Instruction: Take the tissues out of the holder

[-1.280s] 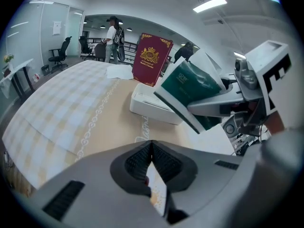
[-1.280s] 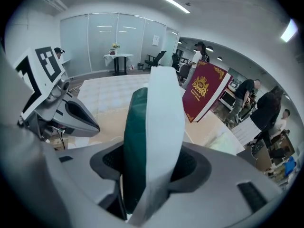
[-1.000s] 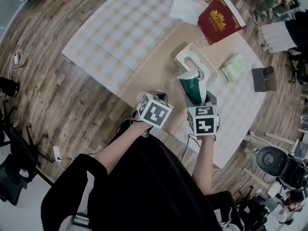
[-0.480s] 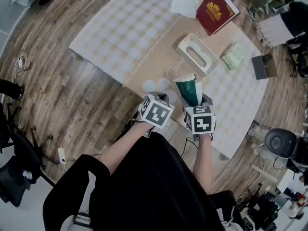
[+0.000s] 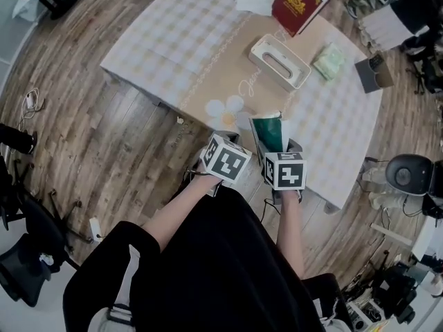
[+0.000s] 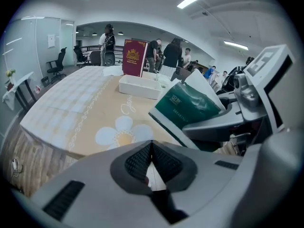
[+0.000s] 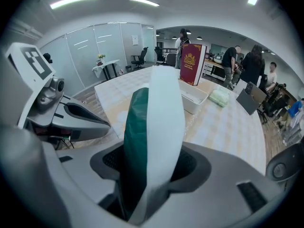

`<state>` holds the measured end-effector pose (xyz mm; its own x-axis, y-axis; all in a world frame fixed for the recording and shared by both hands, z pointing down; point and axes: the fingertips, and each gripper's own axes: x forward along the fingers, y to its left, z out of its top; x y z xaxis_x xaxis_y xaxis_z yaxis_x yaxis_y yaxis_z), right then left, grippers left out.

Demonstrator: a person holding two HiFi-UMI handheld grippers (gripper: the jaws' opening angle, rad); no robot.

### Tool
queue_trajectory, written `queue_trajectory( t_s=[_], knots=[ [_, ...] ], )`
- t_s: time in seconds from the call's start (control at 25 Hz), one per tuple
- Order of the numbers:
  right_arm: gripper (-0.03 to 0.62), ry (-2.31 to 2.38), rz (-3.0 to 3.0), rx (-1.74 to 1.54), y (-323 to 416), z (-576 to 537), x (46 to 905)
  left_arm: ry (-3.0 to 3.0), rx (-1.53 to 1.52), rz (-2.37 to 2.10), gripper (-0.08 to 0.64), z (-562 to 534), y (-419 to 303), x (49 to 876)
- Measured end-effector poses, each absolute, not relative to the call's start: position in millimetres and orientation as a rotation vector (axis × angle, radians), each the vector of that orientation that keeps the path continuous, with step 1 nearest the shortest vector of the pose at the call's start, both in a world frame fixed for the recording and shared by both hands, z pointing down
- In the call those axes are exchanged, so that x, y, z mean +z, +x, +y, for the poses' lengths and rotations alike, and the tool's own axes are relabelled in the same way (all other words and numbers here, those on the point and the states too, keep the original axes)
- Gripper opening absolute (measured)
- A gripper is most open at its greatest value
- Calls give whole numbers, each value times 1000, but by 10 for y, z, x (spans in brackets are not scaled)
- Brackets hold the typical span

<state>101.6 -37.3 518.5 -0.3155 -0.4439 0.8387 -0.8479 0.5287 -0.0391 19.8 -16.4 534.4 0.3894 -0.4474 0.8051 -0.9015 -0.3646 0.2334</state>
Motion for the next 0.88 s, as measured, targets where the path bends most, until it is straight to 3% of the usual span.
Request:
queue_trajectory(
  t_s=[0.88],
  knots=[
    [262,1188,-1897,755,914,220,5041,2041,886,-1021,8,277,160,5267]
  ],
)
